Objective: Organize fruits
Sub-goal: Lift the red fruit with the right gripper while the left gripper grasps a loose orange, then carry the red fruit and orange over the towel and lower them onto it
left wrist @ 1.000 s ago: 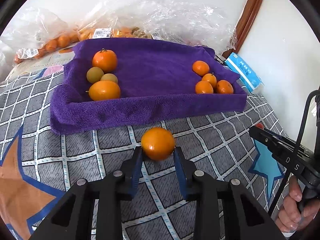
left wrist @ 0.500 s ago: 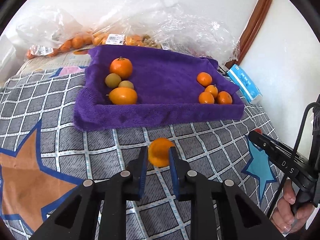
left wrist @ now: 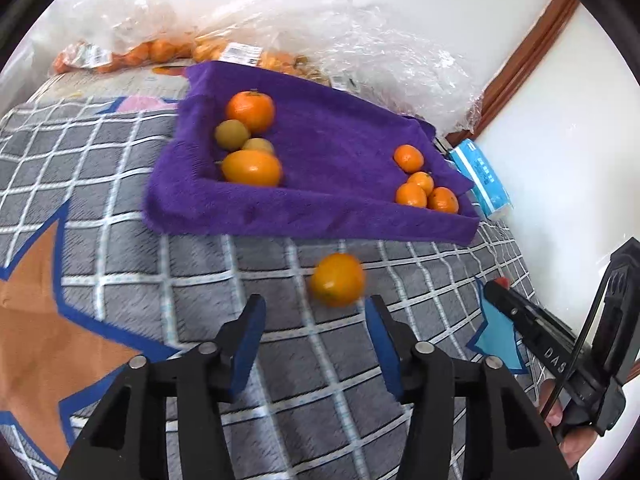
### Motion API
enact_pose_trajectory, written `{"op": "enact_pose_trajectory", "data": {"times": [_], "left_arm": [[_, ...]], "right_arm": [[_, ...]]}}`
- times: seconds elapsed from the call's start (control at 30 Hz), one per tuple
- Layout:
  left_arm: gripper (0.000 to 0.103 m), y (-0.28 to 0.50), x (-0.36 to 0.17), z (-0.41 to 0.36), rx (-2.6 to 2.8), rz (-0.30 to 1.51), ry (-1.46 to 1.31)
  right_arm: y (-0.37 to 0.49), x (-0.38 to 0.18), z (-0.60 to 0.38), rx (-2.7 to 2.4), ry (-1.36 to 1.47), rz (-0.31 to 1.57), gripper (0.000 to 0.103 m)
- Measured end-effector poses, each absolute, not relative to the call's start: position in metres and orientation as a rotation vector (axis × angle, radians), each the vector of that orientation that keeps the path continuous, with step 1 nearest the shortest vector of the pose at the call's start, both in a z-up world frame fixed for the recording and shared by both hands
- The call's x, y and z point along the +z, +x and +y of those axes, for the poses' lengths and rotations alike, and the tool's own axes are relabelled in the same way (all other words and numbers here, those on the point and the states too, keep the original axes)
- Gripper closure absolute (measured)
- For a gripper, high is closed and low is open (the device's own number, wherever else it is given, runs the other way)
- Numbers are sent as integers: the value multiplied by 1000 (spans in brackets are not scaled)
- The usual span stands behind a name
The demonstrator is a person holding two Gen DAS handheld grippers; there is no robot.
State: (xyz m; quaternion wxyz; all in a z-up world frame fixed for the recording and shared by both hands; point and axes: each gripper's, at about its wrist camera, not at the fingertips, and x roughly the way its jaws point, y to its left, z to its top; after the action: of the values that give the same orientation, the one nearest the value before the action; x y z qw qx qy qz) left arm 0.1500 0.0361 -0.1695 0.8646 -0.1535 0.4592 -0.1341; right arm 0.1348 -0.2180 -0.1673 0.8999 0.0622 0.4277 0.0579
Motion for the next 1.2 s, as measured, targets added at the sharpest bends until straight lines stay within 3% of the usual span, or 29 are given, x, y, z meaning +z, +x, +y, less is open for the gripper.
{"op": "enact_pose_trajectory", "data": {"times": [0.23, 0.3, 0.57, 1.2], "left_arm": [[54, 170, -179, 6, -209, 975, -239], [70, 173, -179, 1, -196, 969, -206], [70, 156, -157, 14, -186, 938, -201], [70, 94, -91, 66, -94, 830, -272]], "right_arm": [[136, -170, -232, 112, 142, 893, 79], [136, -170, -237, 108, 149, 894, 79], [139, -169, -241, 104, 160, 889, 79], [120, -103, -199, 166, 83, 782, 79]]}}
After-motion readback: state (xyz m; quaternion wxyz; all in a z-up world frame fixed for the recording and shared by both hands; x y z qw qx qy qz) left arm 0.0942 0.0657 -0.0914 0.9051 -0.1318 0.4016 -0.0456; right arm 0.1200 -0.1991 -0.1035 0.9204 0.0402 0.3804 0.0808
